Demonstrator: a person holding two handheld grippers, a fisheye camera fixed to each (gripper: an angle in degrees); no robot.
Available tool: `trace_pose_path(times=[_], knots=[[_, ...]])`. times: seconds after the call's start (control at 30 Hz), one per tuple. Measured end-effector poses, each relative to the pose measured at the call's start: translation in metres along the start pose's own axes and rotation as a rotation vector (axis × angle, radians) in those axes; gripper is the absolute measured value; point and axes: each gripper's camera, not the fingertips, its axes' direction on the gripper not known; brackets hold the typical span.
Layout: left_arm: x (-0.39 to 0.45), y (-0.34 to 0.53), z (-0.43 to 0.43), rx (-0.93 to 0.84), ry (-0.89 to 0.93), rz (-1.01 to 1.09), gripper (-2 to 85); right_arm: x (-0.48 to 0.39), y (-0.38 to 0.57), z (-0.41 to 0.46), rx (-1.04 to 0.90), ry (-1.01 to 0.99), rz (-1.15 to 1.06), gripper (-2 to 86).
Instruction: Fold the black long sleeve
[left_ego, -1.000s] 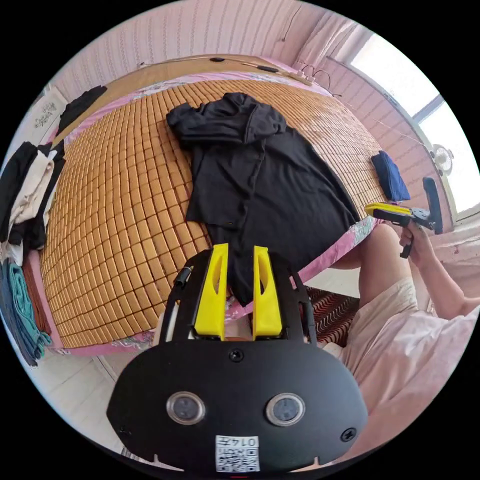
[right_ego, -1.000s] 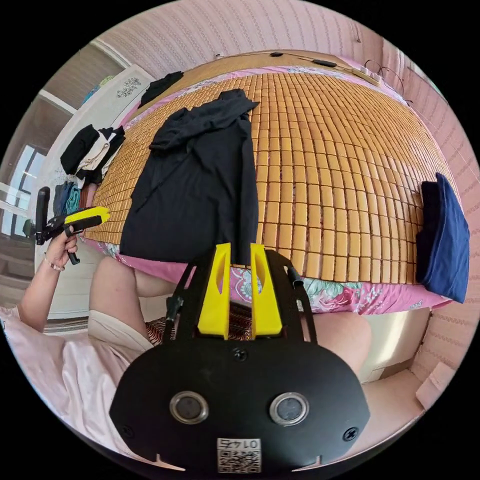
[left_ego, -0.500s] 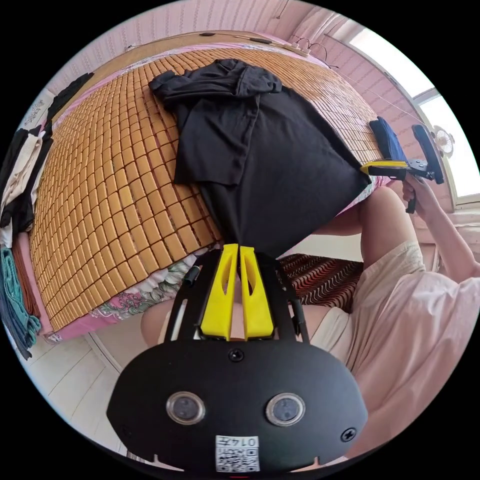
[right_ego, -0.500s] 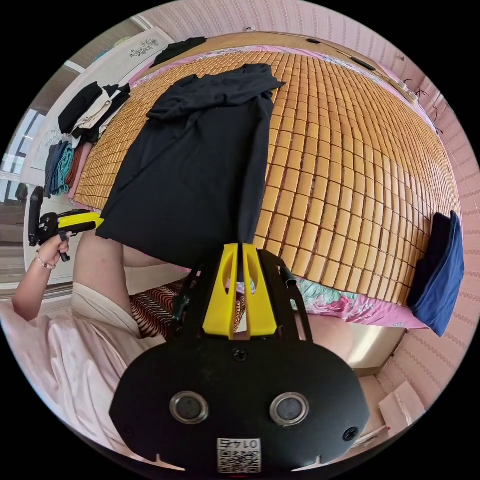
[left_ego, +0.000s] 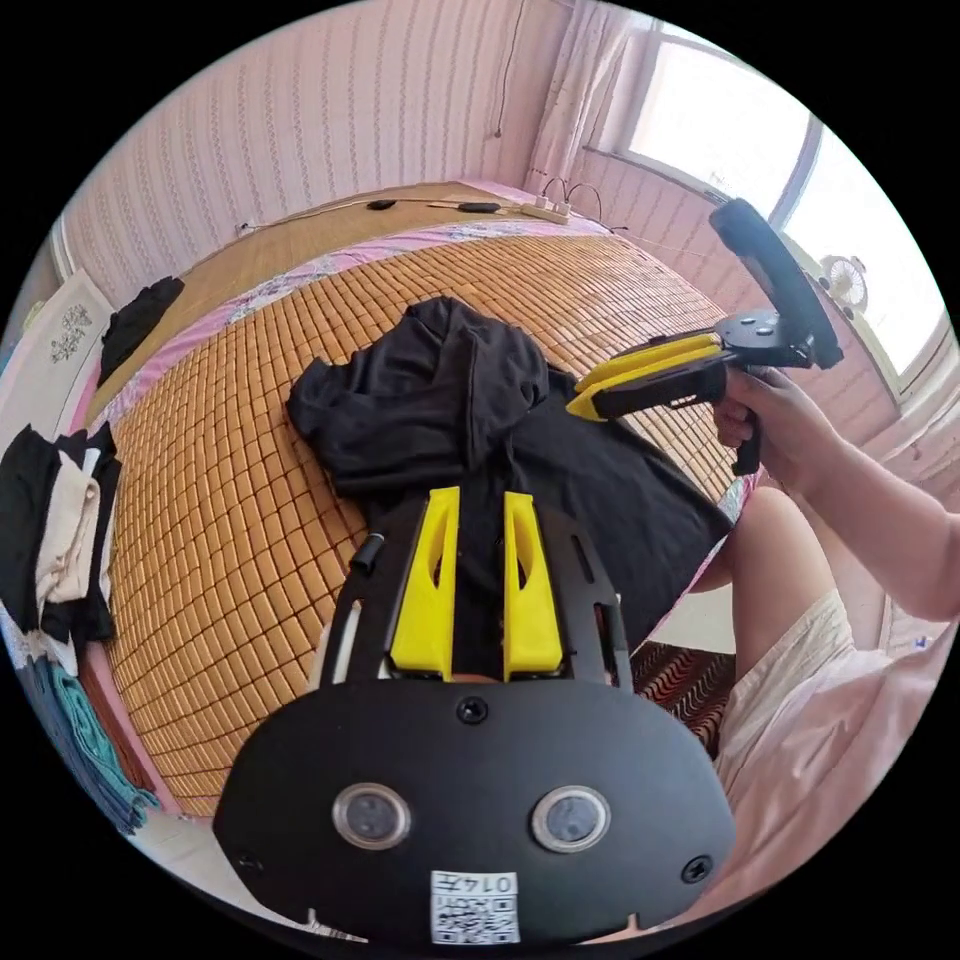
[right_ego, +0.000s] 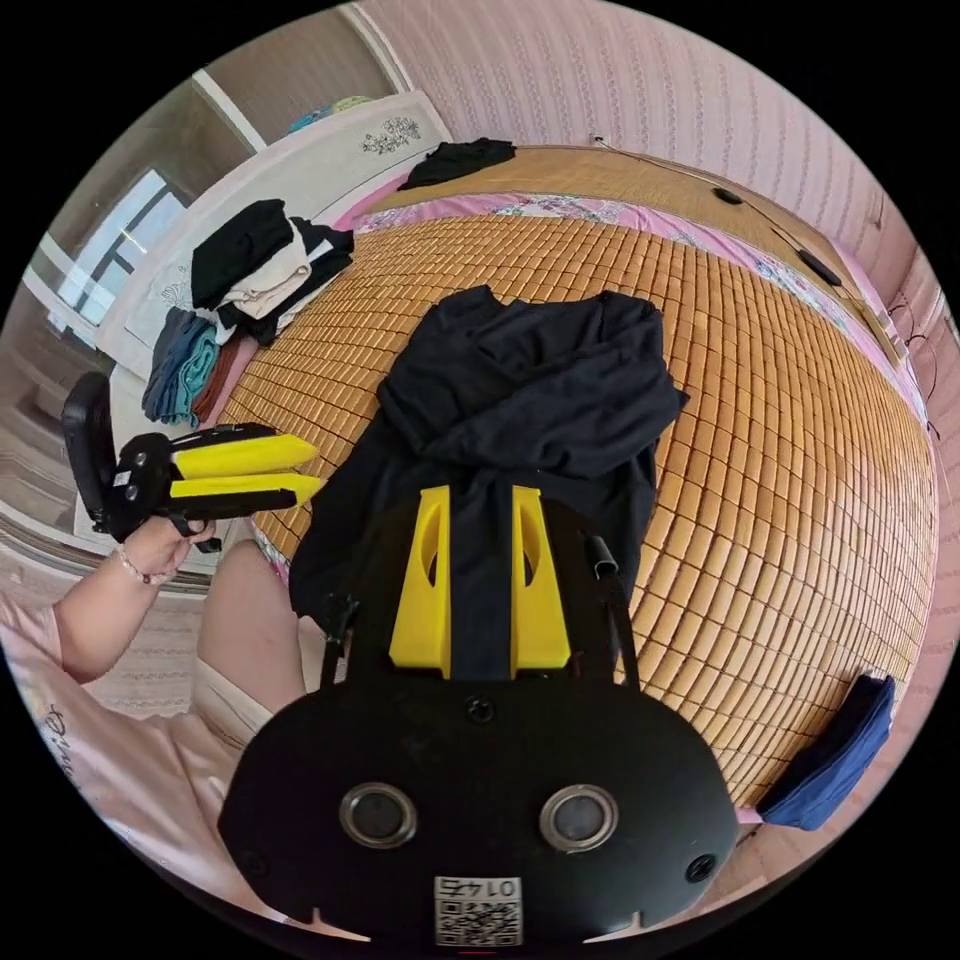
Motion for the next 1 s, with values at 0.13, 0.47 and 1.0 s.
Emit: trace_pose_path(times=[0.13, 0.47, 1.0], knots=[[-0.005, -0.058, 0.056, -0.055, -0.039, 0.017, 10.5, 0.005, 0.014, -0.008, 0.012, 0.045, 0.027, 8.9], [-0.114, 0.019, -0.022, 0.225, -0.057, -0.292, -0.8, -0.057, -0.003, 0.035, -0.083, 0.012, -0.282, 10.1], [-0.27, 0.253, -0.102, 0.213, -0.275, -0.836, -0.6, 0.045, -0.025, -0.094, 0.174, 0.115, -0.011, -0.4]])
